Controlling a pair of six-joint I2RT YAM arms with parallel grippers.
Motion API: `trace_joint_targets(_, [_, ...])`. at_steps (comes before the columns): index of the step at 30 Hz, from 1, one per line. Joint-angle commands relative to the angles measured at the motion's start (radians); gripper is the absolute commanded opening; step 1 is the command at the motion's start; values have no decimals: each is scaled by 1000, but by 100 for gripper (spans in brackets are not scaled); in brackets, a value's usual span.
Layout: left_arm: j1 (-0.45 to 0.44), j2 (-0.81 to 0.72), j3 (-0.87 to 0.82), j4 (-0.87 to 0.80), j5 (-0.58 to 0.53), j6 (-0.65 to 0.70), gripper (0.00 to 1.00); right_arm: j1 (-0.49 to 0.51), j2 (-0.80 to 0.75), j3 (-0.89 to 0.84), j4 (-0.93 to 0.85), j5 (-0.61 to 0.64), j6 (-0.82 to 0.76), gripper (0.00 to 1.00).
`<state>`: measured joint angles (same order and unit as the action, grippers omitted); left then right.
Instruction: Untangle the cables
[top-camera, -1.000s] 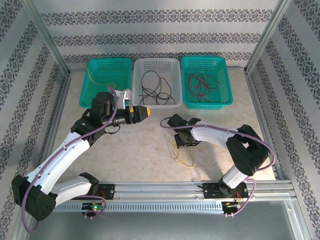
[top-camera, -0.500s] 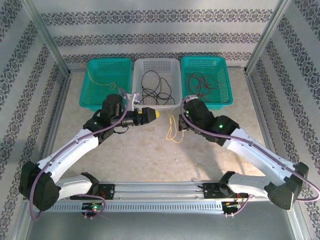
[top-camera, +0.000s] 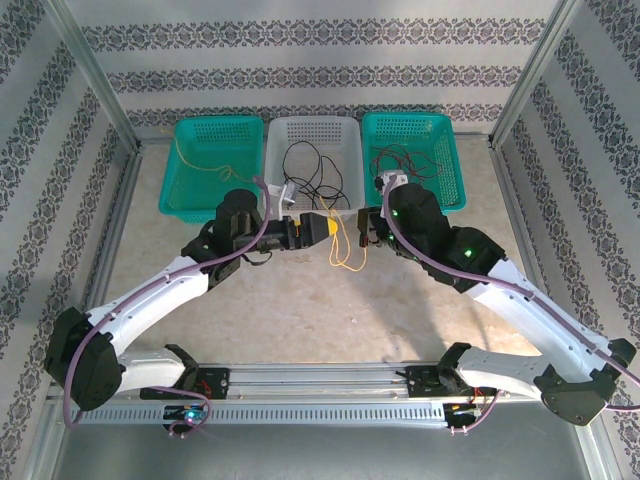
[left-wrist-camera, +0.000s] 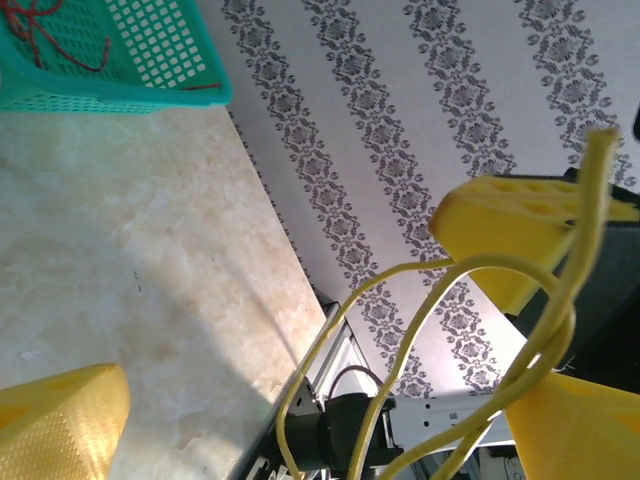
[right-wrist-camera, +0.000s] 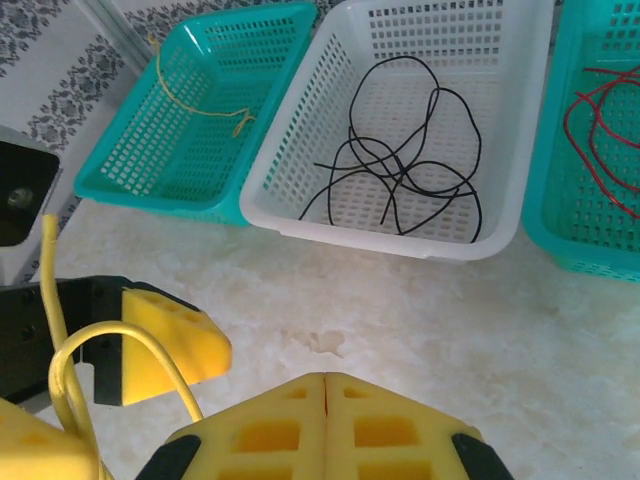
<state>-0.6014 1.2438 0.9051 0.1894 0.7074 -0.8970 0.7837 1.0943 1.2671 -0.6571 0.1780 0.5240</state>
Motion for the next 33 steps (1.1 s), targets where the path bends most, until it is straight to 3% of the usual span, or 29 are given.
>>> trace_joint_targets(1, [-11, 12, -3, 71, 15, -5, 92, 17, -12, 32, 33, -43, 9, 0])
trace_joint_targets(7, [-11, 45, 3, 179, 57, -55, 72, 19, -6, 36, 35, -57, 21, 0])
trace_joint_targets(17, [-11, 55, 9, 202, 67, -70, 5, 23, -37, -4, 69, -85, 60, 0])
trace_joint_targets(18, [-11, 50, 8, 204, 65, -71, 2, 23, -44, -9, 67, -77, 63, 6])
trace_joint_targets(21, [-8, 36, 11, 195, 65, -64, 0, 20, -76, -41, 62, -57, 56, 36])
trace_joint_targets(25, [4, 15, 24, 154, 74, -40, 0, 19, -113, -98, 65, -92, 23, 62])
trace_joint_targets(33, [9, 4, 75, 44, 147, 39, 0, 20, -86, -123, 70, -181, -7, 66])
